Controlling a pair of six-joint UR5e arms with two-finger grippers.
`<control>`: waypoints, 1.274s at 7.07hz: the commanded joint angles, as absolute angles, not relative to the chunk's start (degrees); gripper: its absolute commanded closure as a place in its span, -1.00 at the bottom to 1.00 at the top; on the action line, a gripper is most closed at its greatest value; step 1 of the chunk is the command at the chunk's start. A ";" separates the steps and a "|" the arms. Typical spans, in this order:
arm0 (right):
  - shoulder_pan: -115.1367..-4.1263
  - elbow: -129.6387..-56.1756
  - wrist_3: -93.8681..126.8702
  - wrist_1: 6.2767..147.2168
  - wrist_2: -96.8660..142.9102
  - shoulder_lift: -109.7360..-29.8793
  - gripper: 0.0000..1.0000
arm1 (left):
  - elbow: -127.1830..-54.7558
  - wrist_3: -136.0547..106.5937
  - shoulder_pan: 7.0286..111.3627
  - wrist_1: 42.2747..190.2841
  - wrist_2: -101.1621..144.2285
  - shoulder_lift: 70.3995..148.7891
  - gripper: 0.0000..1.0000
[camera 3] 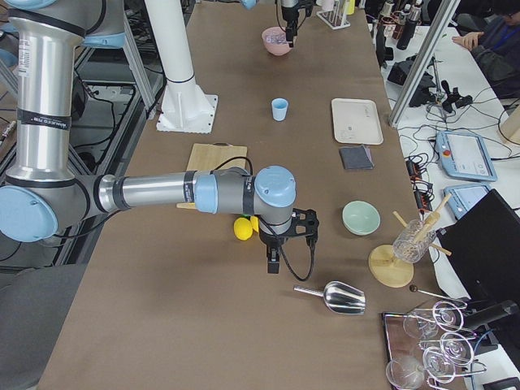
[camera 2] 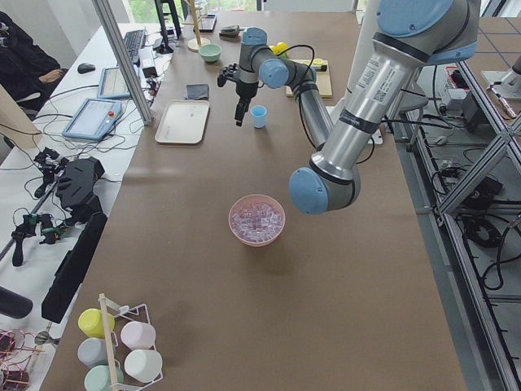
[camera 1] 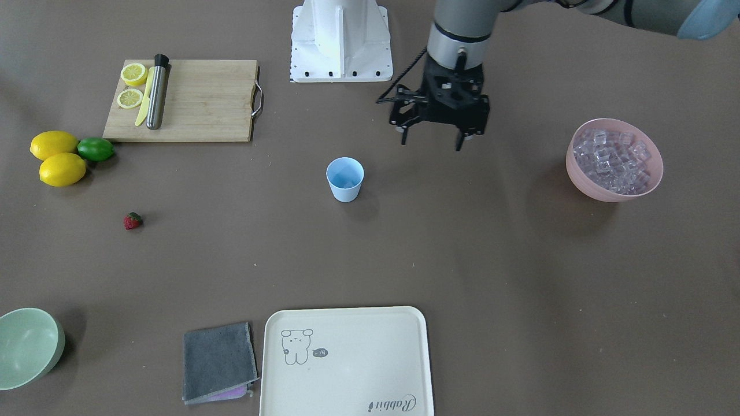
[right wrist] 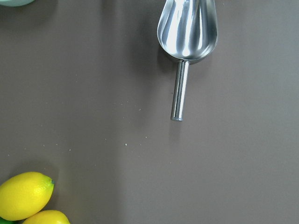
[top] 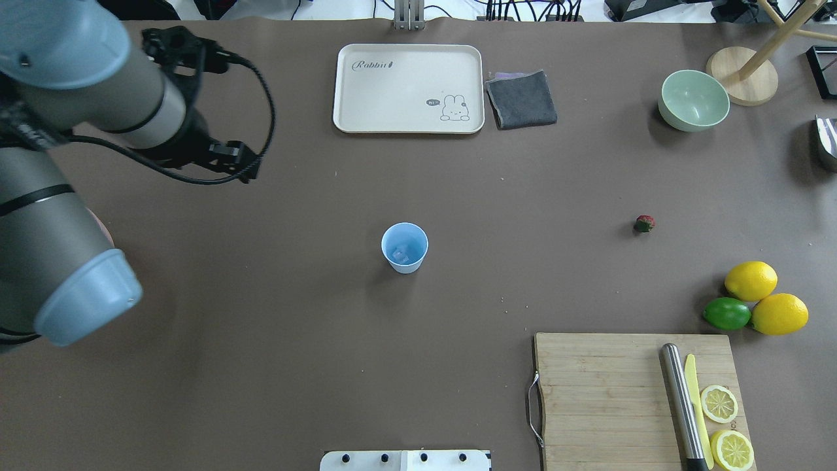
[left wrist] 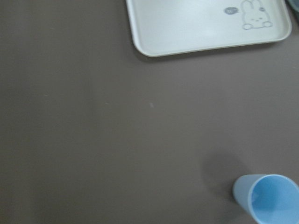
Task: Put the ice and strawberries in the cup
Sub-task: 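Move the left gripper back over the pink ice bowl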
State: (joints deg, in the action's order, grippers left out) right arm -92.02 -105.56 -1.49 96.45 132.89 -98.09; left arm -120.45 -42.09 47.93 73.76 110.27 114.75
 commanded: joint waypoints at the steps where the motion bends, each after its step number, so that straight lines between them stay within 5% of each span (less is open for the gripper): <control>1: -92.02 -104.42 -1.41 95.02 132.89 -97.91 -1.00 | -122.27 -33.52 55.69 90.84 114.40 93.27 -0.97; 3: -92.02 -101.09 -1.14 90.11 132.89 -97.74 -1.00 | -113.51 -32.60 63.17 110.65 127.65 82.22 -0.97; 9: -92.02 -100.90 -1.14 89.21 133.24 -97.82 -1.00 | -109.42 -45.59 56.72 112.32 121.05 82.18 -0.96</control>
State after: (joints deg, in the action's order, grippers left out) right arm -92.02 -100.71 -1.14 89.19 133.11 -97.83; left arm -109.11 -42.69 59.62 112.25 123.19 82.03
